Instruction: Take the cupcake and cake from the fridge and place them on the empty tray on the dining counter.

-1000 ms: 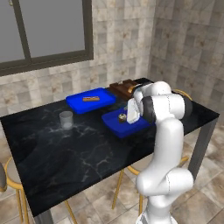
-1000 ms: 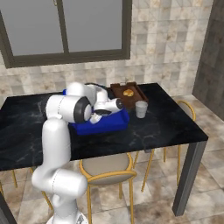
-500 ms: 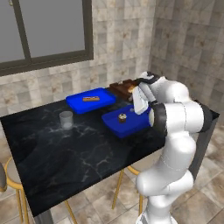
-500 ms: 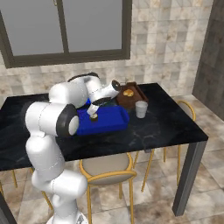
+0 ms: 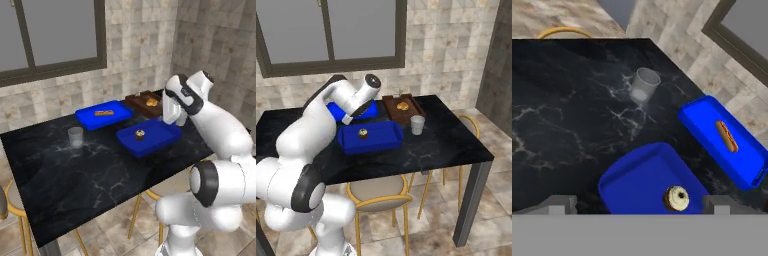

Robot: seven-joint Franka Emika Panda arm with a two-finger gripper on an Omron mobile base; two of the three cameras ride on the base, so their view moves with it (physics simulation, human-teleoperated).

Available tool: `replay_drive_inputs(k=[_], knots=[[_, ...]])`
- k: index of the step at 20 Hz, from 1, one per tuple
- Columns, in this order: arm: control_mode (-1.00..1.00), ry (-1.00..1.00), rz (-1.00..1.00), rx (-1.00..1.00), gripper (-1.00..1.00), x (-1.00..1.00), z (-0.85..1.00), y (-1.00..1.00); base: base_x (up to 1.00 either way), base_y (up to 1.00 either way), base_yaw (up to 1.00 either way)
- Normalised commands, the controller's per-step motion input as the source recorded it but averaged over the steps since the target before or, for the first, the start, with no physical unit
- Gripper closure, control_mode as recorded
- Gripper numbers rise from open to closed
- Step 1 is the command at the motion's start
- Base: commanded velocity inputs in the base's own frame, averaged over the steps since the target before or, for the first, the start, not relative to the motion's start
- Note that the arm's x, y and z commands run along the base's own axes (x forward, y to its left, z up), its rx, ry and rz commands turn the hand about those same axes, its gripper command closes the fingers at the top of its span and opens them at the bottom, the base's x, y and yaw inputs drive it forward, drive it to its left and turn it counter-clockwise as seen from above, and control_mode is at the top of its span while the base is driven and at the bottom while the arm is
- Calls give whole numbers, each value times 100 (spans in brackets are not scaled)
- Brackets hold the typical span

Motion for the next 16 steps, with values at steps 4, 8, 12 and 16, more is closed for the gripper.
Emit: replay_drive_inputs(k=[4,8,12,16], knots=[[-100,-3,-45,0,-100,-100,81,0,0,0,0],[-100,-9,-56,-2,-100,-100,48,0,0,0,0],[-100,-18,-56,-4,-100,-100,12,0,0,0,0],[-100,-19,-50,-1,-100,-100,4,0,0,0,0]])
